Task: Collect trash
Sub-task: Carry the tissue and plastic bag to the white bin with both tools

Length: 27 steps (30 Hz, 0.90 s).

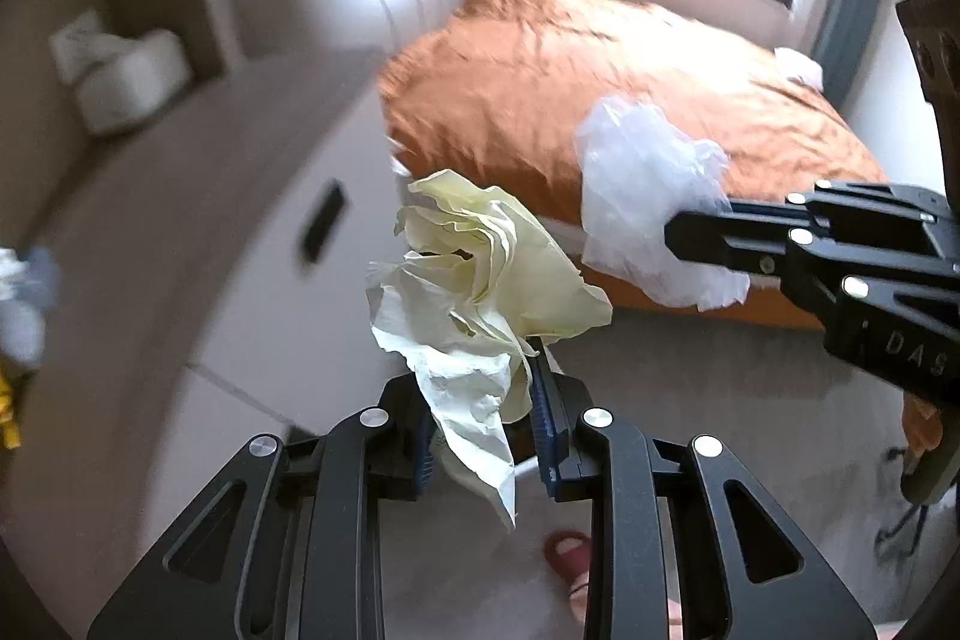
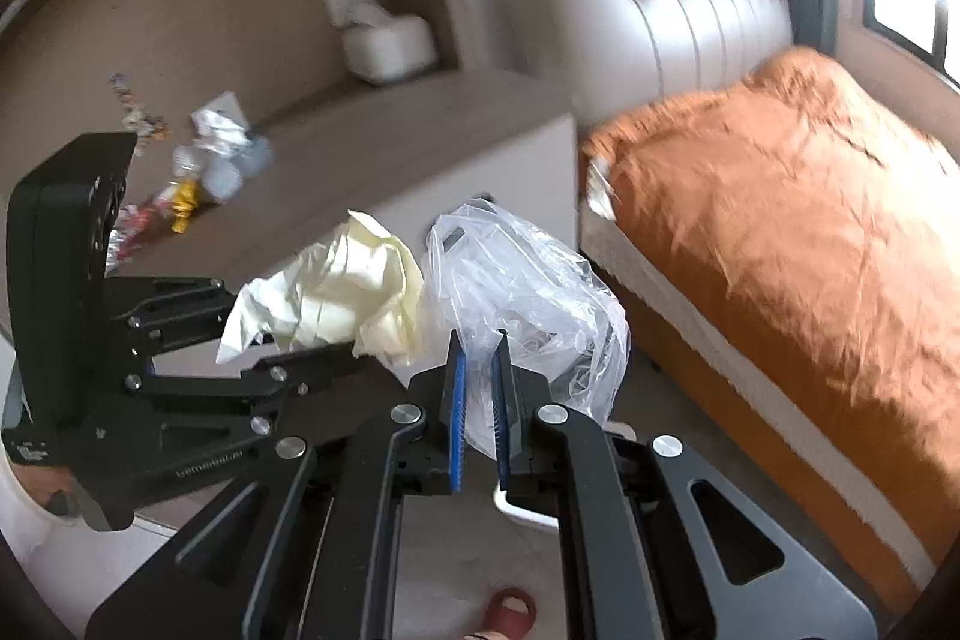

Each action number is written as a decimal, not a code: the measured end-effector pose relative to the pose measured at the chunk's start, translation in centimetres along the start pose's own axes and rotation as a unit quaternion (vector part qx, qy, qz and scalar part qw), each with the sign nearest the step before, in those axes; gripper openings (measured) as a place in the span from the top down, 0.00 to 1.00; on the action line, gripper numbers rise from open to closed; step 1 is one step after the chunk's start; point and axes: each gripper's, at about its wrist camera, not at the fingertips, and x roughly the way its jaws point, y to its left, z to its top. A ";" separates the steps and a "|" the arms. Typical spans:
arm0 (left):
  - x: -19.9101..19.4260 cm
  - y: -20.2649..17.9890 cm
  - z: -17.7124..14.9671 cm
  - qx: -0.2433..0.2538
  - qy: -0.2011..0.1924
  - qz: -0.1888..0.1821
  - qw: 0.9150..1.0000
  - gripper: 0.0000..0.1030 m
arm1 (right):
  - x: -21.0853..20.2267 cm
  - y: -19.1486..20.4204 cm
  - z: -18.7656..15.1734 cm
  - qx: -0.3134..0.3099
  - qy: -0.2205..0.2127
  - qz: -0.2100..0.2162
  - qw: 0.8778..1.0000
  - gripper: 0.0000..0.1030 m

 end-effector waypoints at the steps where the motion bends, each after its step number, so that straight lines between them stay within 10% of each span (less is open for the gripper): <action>1: 1.8 -0.4 -0.2 0.005 0.011 -0.005 1.000 0.75 | 0.9 -0.9 -0.4 0.007 0.004 0.000 1.000 0.91; 25: 39.4 -1.7 -13.2 -0.005 0.197 -0.052 0.979 0.74 | 32.2 -15.5 -19.0 0.059 0.154 0.031 0.986 0.90; 27: 41.2 -1.4 -14.1 -0.010 0.206 -0.058 0.977 0.44 | 34.0 -16.0 -20.0 0.049 0.171 0.042 0.983 0.77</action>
